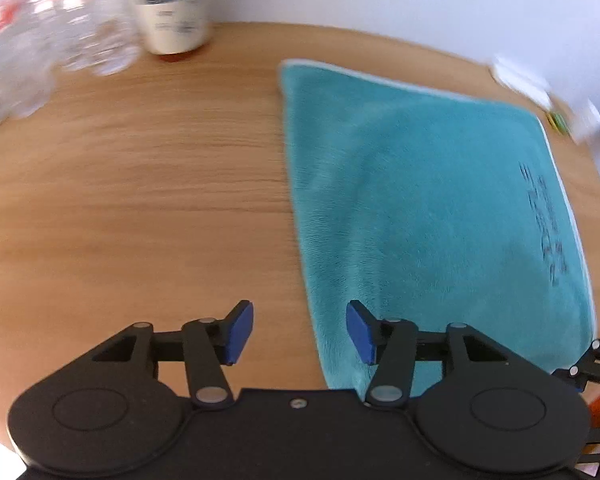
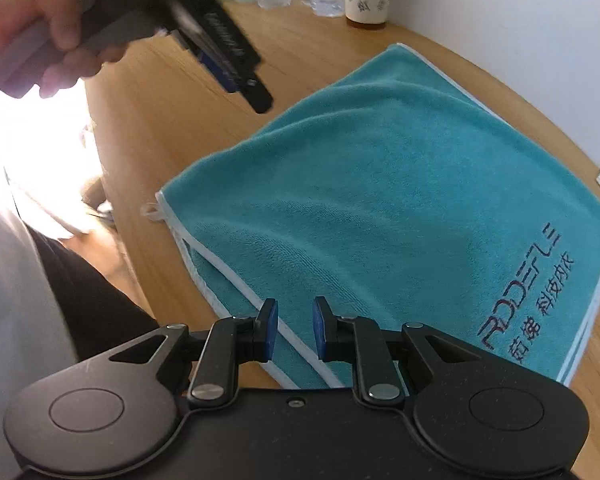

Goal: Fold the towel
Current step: 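Release the towel corners and open both tools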

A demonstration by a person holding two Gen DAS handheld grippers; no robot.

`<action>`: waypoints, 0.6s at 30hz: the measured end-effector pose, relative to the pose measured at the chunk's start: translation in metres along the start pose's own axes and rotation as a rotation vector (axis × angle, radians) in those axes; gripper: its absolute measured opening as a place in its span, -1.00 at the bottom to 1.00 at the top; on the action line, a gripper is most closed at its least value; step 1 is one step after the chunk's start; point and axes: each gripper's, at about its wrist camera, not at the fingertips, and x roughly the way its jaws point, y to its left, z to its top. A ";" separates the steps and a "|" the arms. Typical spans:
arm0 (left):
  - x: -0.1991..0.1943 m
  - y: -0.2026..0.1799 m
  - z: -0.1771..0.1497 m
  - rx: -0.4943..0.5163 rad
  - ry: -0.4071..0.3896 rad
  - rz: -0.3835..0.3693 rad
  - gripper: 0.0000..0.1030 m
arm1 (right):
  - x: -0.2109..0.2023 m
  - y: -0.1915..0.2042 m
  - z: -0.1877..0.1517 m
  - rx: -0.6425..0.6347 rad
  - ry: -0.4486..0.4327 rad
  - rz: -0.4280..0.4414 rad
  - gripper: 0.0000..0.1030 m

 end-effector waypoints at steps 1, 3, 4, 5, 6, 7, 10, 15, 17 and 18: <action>0.006 -0.001 0.002 0.035 0.011 -0.004 0.05 | 0.003 0.004 -0.002 0.010 0.018 -0.033 -0.52; 0.016 -0.003 0.006 0.075 0.032 -0.016 0.06 | 0.008 0.010 -0.003 0.013 0.035 -0.073 -0.52; 0.020 -0.004 0.006 0.092 0.036 -0.022 0.06 | 0.008 0.011 -0.004 0.010 0.038 -0.078 -0.51; 0.022 -0.006 0.008 0.110 0.036 -0.020 0.08 | 0.010 0.012 -0.005 0.010 0.043 -0.084 -0.48; 0.023 -0.008 0.009 0.129 0.031 -0.009 0.12 | 0.012 0.013 -0.005 0.017 0.056 -0.099 -0.47; 0.024 -0.009 0.011 0.153 0.025 0.007 0.18 | 0.014 0.014 -0.006 0.020 0.062 -0.111 -0.46; 0.029 -0.012 0.017 0.187 0.032 0.030 0.43 | 0.014 0.013 -0.006 0.038 0.067 -0.110 -0.67; 0.034 -0.007 0.017 0.183 0.038 0.038 0.69 | 0.007 0.004 -0.008 0.071 0.086 -0.100 -0.88; 0.036 -0.007 0.017 0.193 0.035 0.040 0.69 | 0.004 0.005 -0.013 0.065 0.110 -0.092 -0.89; 0.036 -0.008 0.016 0.197 0.033 0.043 0.69 | 0.002 0.005 -0.015 0.065 0.117 -0.088 -0.89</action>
